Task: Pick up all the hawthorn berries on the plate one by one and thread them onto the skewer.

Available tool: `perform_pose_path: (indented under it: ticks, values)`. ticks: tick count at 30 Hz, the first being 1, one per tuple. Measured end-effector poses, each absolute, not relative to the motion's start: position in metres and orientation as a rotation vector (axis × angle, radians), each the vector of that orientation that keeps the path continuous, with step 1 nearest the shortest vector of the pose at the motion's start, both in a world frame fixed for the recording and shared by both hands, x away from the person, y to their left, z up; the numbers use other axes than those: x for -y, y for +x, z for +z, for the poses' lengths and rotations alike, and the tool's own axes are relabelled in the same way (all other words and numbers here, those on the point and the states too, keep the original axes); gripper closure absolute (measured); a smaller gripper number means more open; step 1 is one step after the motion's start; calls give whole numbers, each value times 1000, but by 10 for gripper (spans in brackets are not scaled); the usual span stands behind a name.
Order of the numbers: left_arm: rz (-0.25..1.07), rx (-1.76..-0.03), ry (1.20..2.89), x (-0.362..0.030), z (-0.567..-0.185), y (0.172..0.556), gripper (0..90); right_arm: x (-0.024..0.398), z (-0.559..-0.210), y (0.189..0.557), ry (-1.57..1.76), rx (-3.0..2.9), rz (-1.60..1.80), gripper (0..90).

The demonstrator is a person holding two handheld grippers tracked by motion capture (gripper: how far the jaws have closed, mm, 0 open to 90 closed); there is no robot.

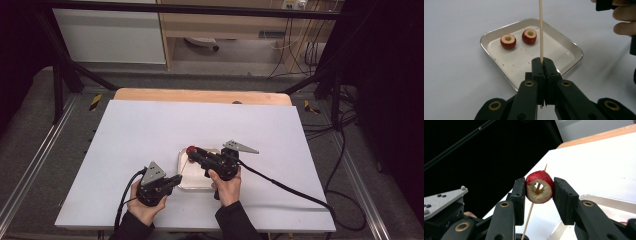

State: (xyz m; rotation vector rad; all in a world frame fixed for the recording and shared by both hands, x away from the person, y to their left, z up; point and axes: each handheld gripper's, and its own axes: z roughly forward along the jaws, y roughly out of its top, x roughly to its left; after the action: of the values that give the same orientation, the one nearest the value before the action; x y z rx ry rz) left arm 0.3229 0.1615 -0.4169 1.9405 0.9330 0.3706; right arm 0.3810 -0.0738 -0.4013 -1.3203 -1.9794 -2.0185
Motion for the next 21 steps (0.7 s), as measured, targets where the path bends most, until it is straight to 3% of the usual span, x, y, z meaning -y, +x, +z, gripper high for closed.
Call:
perform_pose_path:
  ticks: [3,4,7,21]
  values:
    - [394,-922,1887,-163,-409,323,890,72,-405,382,-1289,2006,-1956,639]
    - [462,-930,1905,-163,-404,324,891,65,-413,381,-1224,2003,-1870,638]
    - [408,-948,1876,-170,-422,321,892,52,-413,373,-1252,2086,-1970,636]
    - [390,-963,1885,-168,-419,327,890,49,-429,372,-1223,2047,-1843,628]
